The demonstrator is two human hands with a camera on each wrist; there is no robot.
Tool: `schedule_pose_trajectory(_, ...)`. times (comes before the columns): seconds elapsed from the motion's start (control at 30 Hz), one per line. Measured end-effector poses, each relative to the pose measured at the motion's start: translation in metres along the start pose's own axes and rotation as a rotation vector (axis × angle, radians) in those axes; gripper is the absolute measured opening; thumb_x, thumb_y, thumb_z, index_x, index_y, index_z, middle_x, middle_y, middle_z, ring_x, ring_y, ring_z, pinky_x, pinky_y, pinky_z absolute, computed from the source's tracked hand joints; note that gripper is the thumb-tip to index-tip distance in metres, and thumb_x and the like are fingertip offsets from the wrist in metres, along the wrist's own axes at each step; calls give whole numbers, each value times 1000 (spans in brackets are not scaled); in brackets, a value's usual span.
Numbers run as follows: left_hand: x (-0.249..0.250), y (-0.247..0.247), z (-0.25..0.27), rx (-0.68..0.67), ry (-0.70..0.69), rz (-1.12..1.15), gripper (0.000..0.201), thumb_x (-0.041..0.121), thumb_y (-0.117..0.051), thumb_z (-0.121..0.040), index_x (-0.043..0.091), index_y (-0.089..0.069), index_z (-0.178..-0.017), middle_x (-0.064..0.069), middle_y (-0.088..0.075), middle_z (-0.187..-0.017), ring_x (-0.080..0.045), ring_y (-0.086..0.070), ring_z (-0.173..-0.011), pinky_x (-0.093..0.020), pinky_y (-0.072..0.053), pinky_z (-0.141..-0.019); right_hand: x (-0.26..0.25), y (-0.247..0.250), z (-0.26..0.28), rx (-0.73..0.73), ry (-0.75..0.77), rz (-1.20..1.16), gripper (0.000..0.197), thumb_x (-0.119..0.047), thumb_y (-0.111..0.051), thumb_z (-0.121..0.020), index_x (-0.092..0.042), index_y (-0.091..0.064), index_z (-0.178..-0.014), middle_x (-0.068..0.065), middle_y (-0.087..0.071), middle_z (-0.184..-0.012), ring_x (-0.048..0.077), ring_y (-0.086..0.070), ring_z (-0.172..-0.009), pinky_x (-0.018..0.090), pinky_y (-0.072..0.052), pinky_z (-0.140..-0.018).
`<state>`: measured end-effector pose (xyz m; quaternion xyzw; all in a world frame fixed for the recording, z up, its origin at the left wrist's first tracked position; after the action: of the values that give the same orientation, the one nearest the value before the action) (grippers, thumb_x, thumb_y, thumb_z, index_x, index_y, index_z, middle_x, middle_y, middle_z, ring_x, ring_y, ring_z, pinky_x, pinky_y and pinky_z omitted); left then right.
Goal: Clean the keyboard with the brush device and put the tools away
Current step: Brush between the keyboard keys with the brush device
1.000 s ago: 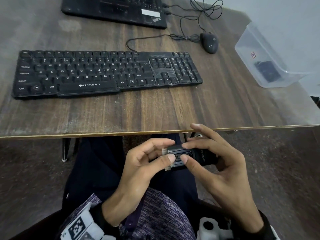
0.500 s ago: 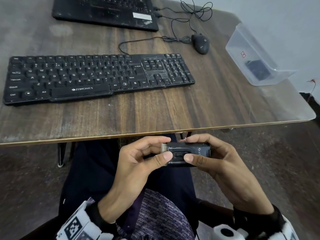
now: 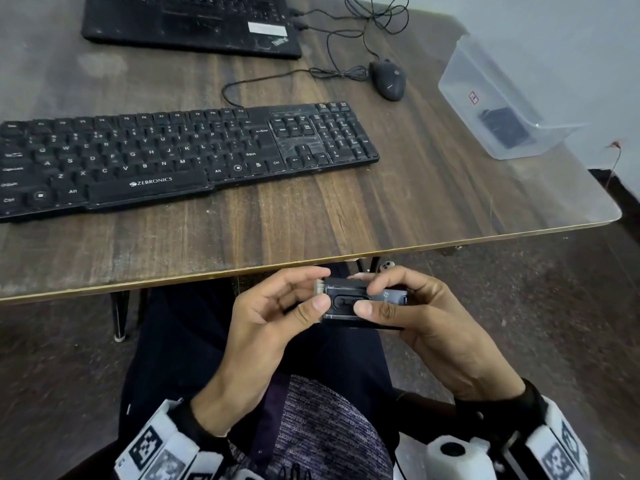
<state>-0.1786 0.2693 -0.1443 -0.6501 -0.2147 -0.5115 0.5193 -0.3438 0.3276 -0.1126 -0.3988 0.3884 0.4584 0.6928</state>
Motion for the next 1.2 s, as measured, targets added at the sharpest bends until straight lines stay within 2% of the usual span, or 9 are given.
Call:
schedule_pose_trajectory(0.07,-3,3,1,37,15,-2,32,16,-72,-83,10,-74,-115,-7,-76,-102,-15,-70,-96,-22,-55,-81,-9,1,2,36,101,111,17,-3,-84,-71,-7,-79,-87,11,-79,-115,25,-77,-104,25,-60,-82)
schedule_pose_trajectory(0.17,-9,5,1,69,44,12,34,19,-70,-84,11,-73,-117,-10,-76,-109,-22,-71,-103,-26,-56,-82,-26,-1,5,78,274,362,19,-12,-86,-78,-8,-83,-96,4,-79,-115,18,-75,-111,33,-61,-94)
schedule_pose_trajectory(0.3,-15,7,1,107,64,47,30,19,-72,-81,16,-76,-111,-11,-76,-108,-23,-71,-104,-28,-57,-81,-28,3,3,111,311,465,16,-18,-88,-78,-15,-86,-94,-3,-79,-117,9,-70,-122,49,-53,-110)
schedule_pose_trajectory(0.4,-15,5,2,108,51,43,26,18,-75,-84,17,-76,-110,-8,-76,-105,-19,-71,-100,-26,-56,-80,-27,3,4,116,326,458,14,-18,-89,-77,-15,-86,-90,-5,-78,-119,9,-68,-125,52,-49,-114)
schedule_pose_trajectory(0.57,-11,0,4,118,29,14,31,15,-70,-81,11,-72,-112,-3,-77,-99,-11,-71,-90,-24,-57,-78,-24,2,6,104,335,501,11,-21,-89,-78,-21,-87,-90,-7,-76,-122,8,-63,-131,52,-45,-117)
schedule_pose_trajectory(0.77,-10,3,6,138,11,-8,31,15,-71,-82,11,-72,-113,-6,-77,-102,-14,-71,-90,-25,-56,-79,-23,-5,8,66,343,538,12,-29,-81,-84,-30,-87,-94,-14,-72,-127,7,-58,-137,52,-48,-114)
schedule_pose_trajectory(0.93,-6,4,7,158,-39,-26,26,15,-72,-81,10,-73,-106,-9,-77,-102,-16,-72,-94,-24,-56,-77,-24,-5,9,126,389,475,8,-20,-87,-81,-21,-87,-89,-5,-78,-114,10,-62,-132,52,-46,-116)
schedule_pose_trajectory(1.03,-6,5,7,159,-36,-5,18,17,-71,-82,13,-76,-99,-10,-77,-101,-19,-73,-95,-25,-57,-77,-26,-5,12,146,416,442,8,-15,-87,-81,-18,-86,-88,-3,-79,-114,13,-65,-129,54,-46,-116)
schedule_pose_trajectory(1.2,-3,6,8,168,-45,-8,16,15,-69,-84,5,-73,-95,-5,-75,-87,-13,-69,-80,-24,-56,-73,-27,-9,16,179,467,479,13,-10,-91,-77,-19,-84,-83,-5,-77,-117,16,-66,-128,54,-47,-114)
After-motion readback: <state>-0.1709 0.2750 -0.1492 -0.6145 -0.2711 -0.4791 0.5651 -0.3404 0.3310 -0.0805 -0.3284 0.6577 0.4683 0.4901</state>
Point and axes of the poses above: each hand's wrist, its own z-axis away from the middle knuckle, its own y-axis out of the back of the hand, x = y × z, the point moved 9 cm from there along -z, towards the middle knuckle
